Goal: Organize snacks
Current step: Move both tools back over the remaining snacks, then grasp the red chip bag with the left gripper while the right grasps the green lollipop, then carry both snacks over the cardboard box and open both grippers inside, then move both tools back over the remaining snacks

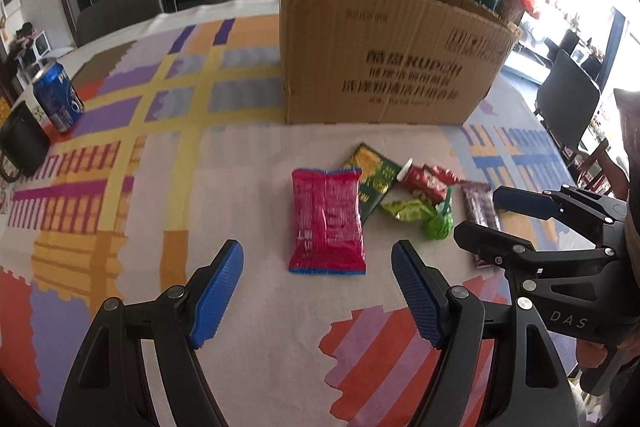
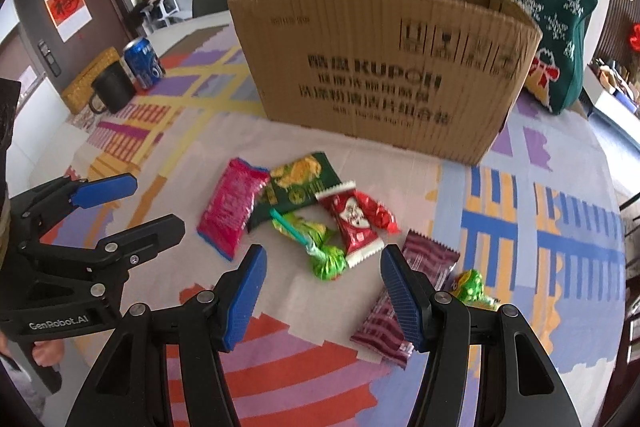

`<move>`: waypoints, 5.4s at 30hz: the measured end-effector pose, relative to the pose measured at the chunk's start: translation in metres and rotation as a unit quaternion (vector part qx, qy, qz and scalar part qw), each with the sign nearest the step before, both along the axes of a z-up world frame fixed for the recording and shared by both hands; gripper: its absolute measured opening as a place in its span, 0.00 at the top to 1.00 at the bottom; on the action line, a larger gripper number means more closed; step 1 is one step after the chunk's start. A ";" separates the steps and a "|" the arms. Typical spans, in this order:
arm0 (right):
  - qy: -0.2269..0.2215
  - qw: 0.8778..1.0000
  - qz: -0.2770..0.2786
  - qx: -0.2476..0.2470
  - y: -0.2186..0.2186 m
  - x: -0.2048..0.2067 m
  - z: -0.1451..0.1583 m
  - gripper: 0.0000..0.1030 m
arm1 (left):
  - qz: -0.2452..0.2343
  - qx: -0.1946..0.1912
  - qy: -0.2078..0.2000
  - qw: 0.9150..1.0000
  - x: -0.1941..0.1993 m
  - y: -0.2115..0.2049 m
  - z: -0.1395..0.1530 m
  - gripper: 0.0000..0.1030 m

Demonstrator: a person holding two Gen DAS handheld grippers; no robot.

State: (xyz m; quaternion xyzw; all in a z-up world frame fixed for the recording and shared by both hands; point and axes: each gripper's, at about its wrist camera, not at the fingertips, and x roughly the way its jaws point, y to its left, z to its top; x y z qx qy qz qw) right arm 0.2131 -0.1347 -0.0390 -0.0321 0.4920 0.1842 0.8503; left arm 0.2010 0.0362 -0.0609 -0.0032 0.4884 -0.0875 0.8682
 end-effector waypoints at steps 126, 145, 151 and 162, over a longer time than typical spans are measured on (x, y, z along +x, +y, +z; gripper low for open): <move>-0.128 0.989 -0.056 0.057 -0.039 0.131 0.127 0.73 | -0.023 -0.019 -0.098 0.995 0.163 -0.047 0.114 0.60; -0.142 0.985 -0.079 0.052 -0.056 0.107 0.131 0.52 | -0.032 0.039 -0.160 0.986 0.115 -0.063 0.139 0.34; -0.150 0.984 -0.081 0.052 -0.064 0.088 0.135 0.52 | -0.041 0.033 -0.167 0.985 0.093 -0.068 0.142 0.33; -0.150 0.985 -0.083 0.037 -0.072 0.049 0.127 0.52 | -0.061 0.030 -0.157 0.985 0.060 -0.077 0.130 0.30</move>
